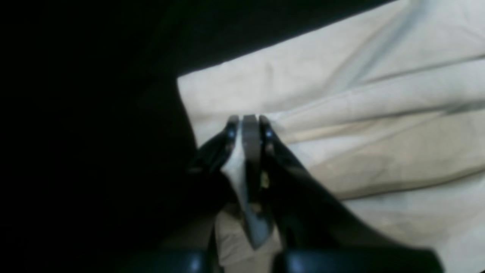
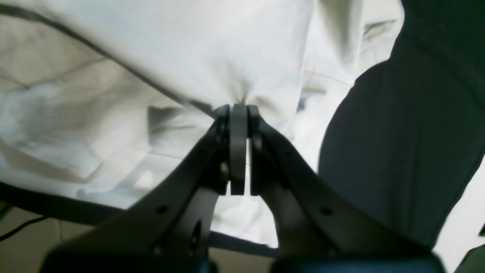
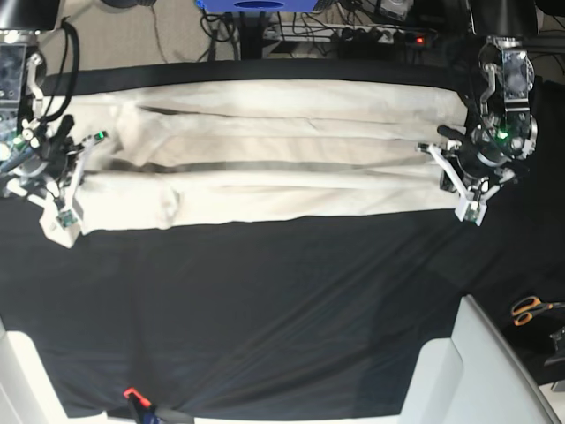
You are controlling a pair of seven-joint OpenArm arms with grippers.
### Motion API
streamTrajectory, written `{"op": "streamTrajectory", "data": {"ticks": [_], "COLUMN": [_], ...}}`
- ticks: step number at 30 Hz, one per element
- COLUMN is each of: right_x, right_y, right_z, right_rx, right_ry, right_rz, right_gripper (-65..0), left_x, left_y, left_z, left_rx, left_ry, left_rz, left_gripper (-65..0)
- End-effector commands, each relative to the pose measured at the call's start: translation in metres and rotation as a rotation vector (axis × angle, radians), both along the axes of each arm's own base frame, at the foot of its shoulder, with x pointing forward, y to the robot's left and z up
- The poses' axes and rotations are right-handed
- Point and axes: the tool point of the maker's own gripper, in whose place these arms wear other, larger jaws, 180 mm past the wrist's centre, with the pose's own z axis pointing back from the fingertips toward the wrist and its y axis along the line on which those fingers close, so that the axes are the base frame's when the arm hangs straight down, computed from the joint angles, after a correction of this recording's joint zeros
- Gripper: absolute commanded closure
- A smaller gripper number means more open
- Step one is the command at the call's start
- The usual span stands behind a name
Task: Fold the T-shirt properly
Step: 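Open the right gripper and reposition it at the shirt's end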
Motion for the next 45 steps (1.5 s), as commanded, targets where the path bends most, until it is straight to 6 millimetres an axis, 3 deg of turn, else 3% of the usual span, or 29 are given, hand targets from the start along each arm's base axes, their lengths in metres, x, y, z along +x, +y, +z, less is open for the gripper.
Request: {"op": "streamTrajectory", "data": {"ticks": [1, 10, 17, 20, 28, 37, 45], "right_x": [0.007, -0.003, -0.001, -0.003, -0.012, -0.023, -0.034], "right_y": [0.000, 0.015, 0.012, -0.002, -0.005, -0.005, 0.005], "right_z": [0.009, 0.003, 0.017, 0.018, 0.013, -0.008, -0.014], "right_rx": [0.003, 0.037, 0.006, -0.002, -0.002, 0.017, 0.041], "right_ry": [-0.039, -0.026, -0.036, -0.045, -0.026, 0.039, 0.060], "right_rz": [0.002, -0.001, -0.003, -0.065, -0.072, -0.090, -0.096], "right_gripper": [0.0, 0.0, 0.0, 0.0, 0.0, 0.0, 0.0], "left_x": [0.008, 0.004, 0.007, 0.006, 0.005, -0.002, -0.002], "left_y": [0.009, 0.003, 0.001, 0.000, 0.001, -0.004, -0.005], "left_z": [0.012, 0.004, 0.010, 0.009, 0.007, 0.001, 0.001], "left_rx": [0.045, 0.077, 0.081, 0.079, 0.078, 0.070, 0.069], "left_ry": [-0.035, -0.018, -0.037, -0.033, -0.028, -0.012, -0.012], "left_rz": [-0.009, -0.023, -0.030, -0.028, -0.027, -0.028, -0.027], "left_gripper": [0.0, 0.0, 0.0, 0.0, 0.0, 0.0, 0.0]}}
